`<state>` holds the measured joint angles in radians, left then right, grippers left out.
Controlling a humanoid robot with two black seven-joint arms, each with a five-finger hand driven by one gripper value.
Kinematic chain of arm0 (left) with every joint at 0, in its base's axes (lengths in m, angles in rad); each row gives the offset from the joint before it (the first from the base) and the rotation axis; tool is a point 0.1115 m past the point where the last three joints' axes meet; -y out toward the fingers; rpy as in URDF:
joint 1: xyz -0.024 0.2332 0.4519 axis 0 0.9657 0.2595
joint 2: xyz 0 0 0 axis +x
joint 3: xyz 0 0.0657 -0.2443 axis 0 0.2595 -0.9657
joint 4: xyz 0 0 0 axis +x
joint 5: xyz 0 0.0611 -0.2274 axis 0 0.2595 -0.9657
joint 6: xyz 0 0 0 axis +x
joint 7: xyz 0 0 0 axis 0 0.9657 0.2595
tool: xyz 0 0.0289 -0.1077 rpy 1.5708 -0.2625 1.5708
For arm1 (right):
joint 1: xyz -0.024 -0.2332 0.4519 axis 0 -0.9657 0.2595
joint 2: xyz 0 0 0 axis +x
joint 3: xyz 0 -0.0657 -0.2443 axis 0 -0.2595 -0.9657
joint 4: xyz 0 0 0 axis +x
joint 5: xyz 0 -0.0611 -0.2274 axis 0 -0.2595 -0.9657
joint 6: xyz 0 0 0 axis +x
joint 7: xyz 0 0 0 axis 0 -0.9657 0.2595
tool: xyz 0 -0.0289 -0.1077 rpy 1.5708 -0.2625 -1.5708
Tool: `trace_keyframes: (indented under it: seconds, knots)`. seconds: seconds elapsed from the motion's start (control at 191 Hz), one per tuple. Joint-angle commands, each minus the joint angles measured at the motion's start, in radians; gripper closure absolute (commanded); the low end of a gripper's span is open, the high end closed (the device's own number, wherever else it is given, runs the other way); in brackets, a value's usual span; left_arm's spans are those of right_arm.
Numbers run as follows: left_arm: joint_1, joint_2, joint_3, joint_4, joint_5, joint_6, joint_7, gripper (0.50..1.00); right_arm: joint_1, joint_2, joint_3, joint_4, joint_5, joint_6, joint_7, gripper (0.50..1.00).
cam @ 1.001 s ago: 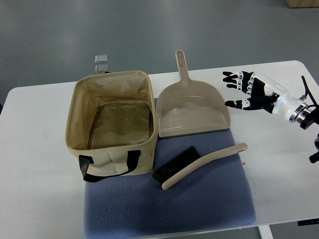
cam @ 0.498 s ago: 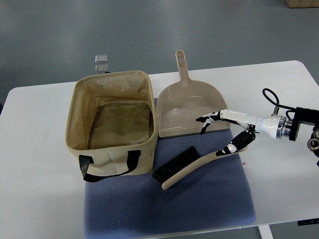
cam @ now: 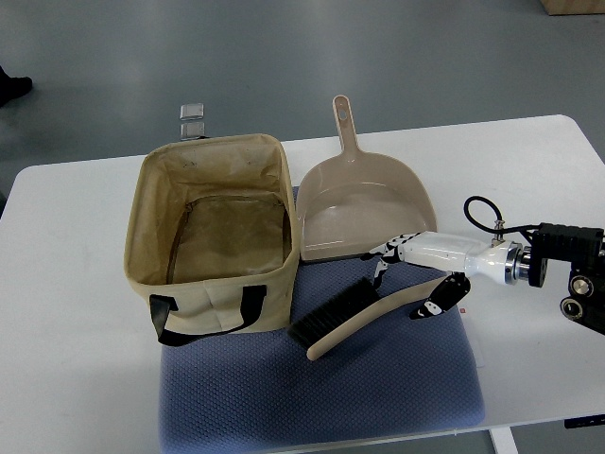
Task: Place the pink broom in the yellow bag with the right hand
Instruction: 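Reach the right hand down to the beige brush handle, then close the right hand around the brush handle and lift it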
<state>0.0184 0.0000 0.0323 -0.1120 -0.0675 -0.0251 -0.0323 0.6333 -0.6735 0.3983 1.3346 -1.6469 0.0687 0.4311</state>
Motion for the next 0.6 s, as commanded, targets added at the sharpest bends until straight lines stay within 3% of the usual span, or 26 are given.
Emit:
trace_keyframes:
  seconds: [0.0,0.178,0.593]
  knots:
    - [0.0,0.0,0.0,0.0,0.0,0.001,0.0,0.5,-0.001,-0.003,-0.006,0.0,-0.036,-0.033,-0.002,0.591]
    - [0.0,0.0,0.0,0.0,0.0,0.001,0.0,0.5,0.0,-0.005,-0.039,0.0,-0.091,-0.096,-0.014,0.646]
    - [0.0,0.0,0.0,0.0,0.0,-0.001,0.0,0.5,-0.001,0.002,-0.061,0.0,-0.162,-0.136,-0.055,0.734]
